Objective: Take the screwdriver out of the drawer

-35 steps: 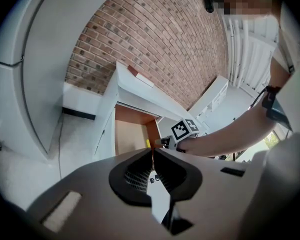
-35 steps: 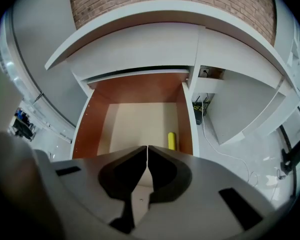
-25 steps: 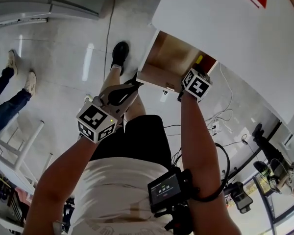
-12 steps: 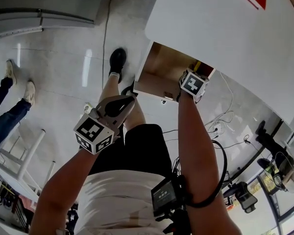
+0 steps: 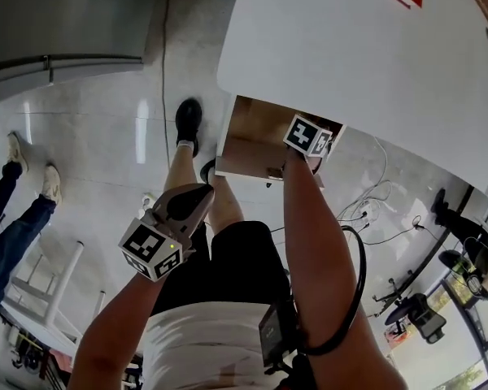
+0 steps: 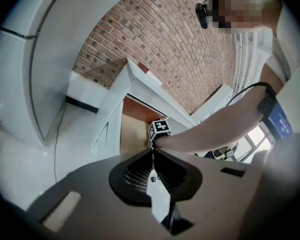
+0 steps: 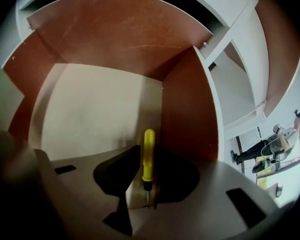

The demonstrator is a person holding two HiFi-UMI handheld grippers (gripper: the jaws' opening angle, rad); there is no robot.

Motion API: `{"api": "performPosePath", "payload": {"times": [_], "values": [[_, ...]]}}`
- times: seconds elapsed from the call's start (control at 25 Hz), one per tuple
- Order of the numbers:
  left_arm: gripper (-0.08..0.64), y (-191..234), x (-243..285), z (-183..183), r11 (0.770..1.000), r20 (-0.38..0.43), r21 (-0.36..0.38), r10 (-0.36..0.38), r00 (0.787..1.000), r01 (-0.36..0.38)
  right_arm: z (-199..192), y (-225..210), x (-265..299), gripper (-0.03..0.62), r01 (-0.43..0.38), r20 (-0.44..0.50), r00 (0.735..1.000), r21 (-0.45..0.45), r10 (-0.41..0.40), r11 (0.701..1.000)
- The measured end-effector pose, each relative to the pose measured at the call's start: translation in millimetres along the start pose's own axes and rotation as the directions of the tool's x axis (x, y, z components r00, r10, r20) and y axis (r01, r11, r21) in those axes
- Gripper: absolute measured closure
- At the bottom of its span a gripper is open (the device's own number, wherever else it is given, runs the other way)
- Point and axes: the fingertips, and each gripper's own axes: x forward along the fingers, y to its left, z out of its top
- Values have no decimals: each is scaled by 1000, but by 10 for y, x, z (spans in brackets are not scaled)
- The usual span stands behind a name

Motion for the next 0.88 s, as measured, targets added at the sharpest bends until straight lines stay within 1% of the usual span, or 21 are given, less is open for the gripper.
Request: {"api": "performPosePath", "payload": {"times": [0.08, 0.2, 0.24, 0.32, 0.4, 0.48, 0.68, 0.88], "values": [[545, 4, 0, 2, 1000, -4, -2, -6, 1000, 6, -16, -11, 44, 526, 17, -13, 1000, -8, -17, 1000], [545, -16, 10, 16, 1000, -8, -5, -24, 1000, 24, -33, 12, 90, 524, 22, -27, 999, -32, -23, 999], [545, -25, 16, 21, 1000, -10, -6, -29, 1000, 29, -39, 20, 100, 512, 23, -29, 999, -40, -24, 999], [545, -42, 35, 39, 999, -13, -8, -37, 999, 37, -43, 33, 111, 512, 25, -26, 999, -49, -26, 998], [545, -63, 58, 69, 999, -13, -9, -43, 999, 43, -39, 43, 110, 528, 19, -17, 1000, -55, -20, 998], [545, -89, 84, 98, 999, -10, -8, -50, 999, 50, -38, 43, 104, 525, 10, -10, 1000, -65, -11, 998], [545, -161, 137, 119, 998, -12, -9, -63, 998, 63, -34, 94, 76, 526, -41, -5, 999, -87, 41, 995], [545, -213, 121, 154, 998, -13, 13, -64, 998, 64, 19, 278, -66, 526, -116, 32, 992, -102, 120, 988]]}}
